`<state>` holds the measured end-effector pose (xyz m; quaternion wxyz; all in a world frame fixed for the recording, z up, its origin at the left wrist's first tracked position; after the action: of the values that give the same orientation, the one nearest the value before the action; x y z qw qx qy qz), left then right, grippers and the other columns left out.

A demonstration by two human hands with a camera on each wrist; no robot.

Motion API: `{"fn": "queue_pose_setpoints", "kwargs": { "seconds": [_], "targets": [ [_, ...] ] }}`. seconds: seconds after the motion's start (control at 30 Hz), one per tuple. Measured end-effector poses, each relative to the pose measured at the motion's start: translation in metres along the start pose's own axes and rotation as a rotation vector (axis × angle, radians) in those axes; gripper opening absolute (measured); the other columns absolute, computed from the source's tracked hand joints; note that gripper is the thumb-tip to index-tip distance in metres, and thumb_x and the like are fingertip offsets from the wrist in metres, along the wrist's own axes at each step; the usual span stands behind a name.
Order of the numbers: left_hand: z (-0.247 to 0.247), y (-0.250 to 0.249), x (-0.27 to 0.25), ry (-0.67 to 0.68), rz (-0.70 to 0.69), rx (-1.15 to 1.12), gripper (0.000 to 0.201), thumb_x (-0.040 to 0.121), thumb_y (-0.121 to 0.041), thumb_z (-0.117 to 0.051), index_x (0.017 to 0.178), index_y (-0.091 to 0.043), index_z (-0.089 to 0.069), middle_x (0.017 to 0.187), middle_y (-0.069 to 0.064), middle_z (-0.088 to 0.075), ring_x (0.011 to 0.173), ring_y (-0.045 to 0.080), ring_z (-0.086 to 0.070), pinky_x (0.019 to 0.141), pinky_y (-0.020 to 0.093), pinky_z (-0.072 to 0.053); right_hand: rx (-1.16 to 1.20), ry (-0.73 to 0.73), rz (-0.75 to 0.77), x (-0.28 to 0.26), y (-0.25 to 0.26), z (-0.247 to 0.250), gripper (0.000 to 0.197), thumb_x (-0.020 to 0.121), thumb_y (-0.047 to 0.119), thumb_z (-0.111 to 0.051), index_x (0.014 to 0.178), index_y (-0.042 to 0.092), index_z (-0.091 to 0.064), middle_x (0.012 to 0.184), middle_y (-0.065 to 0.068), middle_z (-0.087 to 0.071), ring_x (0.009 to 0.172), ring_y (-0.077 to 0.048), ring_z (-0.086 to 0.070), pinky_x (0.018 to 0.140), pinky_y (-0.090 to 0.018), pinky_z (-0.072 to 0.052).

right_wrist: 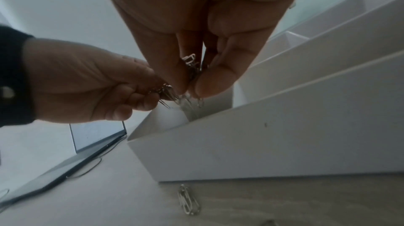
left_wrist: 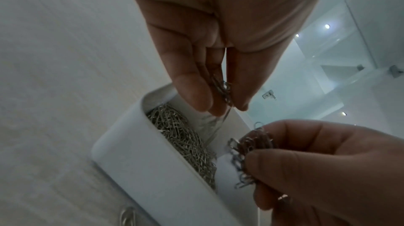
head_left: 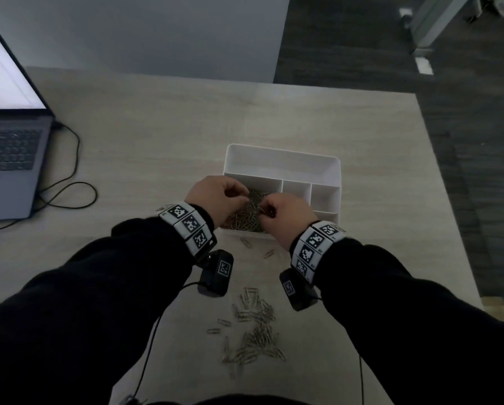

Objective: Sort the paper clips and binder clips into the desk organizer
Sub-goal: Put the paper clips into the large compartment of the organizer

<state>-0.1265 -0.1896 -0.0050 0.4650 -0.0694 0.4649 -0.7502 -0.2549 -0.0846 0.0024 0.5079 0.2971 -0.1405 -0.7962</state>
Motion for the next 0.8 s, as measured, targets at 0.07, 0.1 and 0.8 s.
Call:
{"fn": "queue_pose_setpoints", "kwargs": {
  "seconds": [0.07, 0.1, 0.8],
  "targets": [
    [-0.001, 0.001, 0.000, 0.007, -0.017, 0.062, 0.012, 0.081, -0.029, -0.071, 0.093, -0.029, -0.072, 0.083, -0.008, -0.071, 0.072, 0.008, -0.065, 0.068, 0.026, -0.056, -0.050, 0.028, 0.021, 0.001, 0.001, -0.002, 0.020, 0.086, 0.023, -0.060, 0.103, 0.015, -0.067, 0.103, -0.006, -0.064, 0.093, -0.024, -0.060, 0.080, -0.033, -0.050],
    [-0.002, 0.002, -0.001, 0.015, -0.015, 0.058, 0.013, 0.082, -0.029, -0.070, 0.095, -0.029, -0.072, 0.081, -0.009, -0.070, 0.072, 0.009, -0.066, 0.069, 0.028, -0.058, -0.057, 0.035, 0.034, 0.000, 0.000, -0.003, 0.022, 0.085, 0.022, -0.059, 0.105, 0.015, -0.067, 0.104, -0.007, -0.065, 0.094, -0.025, -0.060, 0.082, -0.033, -0.049],
    [-0.078, 0.074, -0.100, 0.338, -0.310, 0.743, 0.078, 0.072, -0.040, -0.030, 0.147, -0.018, -0.028, 0.159, -0.001, -0.020, 0.146, 0.018, -0.018, 0.115, 0.036, -0.025, -0.253, 0.304, 0.182, -0.095, -0.051, -0.078, 0.054, 0.082, 0.018, -0.050, 0.136, 0.007, -0.049, 0.146, -0.016, -0.042, 0.134, -0.034, -0.039, 0.115, -0.037, -0.024]
  ]
}}
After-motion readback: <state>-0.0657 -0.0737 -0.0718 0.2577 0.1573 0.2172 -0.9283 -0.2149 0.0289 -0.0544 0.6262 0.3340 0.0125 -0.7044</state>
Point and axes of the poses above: each hand's wrist, its own x-axis towards the middle knuckle, its own z-axis out of the back of the hand, y = z × x, the point moved 3 cm from there along x, towards the middle knuckle
